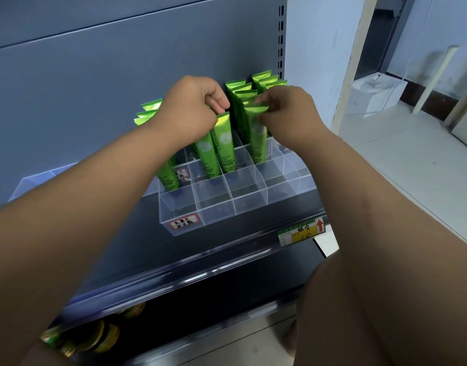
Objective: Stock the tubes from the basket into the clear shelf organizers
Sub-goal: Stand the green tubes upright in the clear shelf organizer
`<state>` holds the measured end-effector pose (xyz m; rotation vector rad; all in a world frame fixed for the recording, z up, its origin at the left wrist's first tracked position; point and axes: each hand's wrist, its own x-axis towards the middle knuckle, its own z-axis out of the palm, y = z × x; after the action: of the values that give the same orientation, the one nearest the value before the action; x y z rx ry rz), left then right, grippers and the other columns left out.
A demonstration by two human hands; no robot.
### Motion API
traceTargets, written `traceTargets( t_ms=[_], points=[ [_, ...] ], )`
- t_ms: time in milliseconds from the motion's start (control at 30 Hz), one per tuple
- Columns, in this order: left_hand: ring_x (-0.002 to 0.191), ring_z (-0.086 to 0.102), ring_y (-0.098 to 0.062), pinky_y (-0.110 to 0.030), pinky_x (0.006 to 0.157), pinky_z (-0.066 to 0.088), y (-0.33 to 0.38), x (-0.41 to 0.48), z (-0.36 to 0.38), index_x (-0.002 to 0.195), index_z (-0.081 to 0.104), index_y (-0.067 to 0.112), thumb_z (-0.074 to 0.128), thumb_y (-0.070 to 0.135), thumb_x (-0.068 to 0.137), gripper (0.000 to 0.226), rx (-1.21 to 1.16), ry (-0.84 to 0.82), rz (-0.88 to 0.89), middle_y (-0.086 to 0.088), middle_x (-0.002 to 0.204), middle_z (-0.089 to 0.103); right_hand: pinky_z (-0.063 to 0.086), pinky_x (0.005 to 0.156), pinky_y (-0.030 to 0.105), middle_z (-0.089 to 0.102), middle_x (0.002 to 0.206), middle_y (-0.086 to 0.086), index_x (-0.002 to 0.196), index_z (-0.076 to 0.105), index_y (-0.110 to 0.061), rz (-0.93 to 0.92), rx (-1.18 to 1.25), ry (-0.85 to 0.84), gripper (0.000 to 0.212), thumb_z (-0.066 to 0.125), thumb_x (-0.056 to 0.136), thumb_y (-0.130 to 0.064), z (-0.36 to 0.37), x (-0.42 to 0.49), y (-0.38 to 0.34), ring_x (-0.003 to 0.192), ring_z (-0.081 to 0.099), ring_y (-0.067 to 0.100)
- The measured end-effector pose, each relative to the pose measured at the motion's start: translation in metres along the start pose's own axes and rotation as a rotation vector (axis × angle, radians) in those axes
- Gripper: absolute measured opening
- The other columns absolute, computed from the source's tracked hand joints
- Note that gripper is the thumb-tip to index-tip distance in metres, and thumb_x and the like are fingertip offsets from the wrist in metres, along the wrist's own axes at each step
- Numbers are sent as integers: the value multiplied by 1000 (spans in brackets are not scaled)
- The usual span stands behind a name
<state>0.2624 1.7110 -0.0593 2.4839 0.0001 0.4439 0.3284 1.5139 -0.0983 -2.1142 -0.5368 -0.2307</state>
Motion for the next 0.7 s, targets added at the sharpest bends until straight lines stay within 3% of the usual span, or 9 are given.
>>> traceTargets(
  t_ms=[167, 400, 567, 700],
  points=[
    [82, 70, -6, -27, 79, 60, 4, -1, 1, 80, 69, 32, 56, -12, 79, 47, -8, 26, 5, 9, 84, 72, 37, 56, 13, 56, 73, -14, 106, 73, -23, -22, -54, 6, 32, 71, 81, -4, -2, -1, -2, 75, 57, 15],
    [83, 68, -5, -18, 72, 56, 14, -1, 3, 85, 71, 26, 57, -14, 79, 43, 40, 17, -5, 3, 90, 72, 37, 59, 13, 61, 82, -10, 105, 75, -23, -19, -66, 34, 38, 68, 76, 0, -1, -2, -5, 82, 57, 14],
    [86, 69, -9, -29, 81, 59, 17, -6, 3, 85, 71, 26, 60, -8, 80, 36, 57, 38, -16, 7, 89, 72, 40, 72, 19, 63, 94, -10, 109, 75, -23, -30, -86, 50, 45, 63, 75, 3, -3, -5, -7, 90, 57, 12],
    [85, 66, -16, -34, 80, 56, 29, -24, -3, 85, 72, 24, 59, 3, 81, 25, 178, 199, 37, 10, 84, 70, 39, 75, 19, 68, 103, -7, 113, 74, -22, -52, -115, 40, 45, 63, 76, 3, -4, -7, -6, 91, 55, 10]
  ],
)
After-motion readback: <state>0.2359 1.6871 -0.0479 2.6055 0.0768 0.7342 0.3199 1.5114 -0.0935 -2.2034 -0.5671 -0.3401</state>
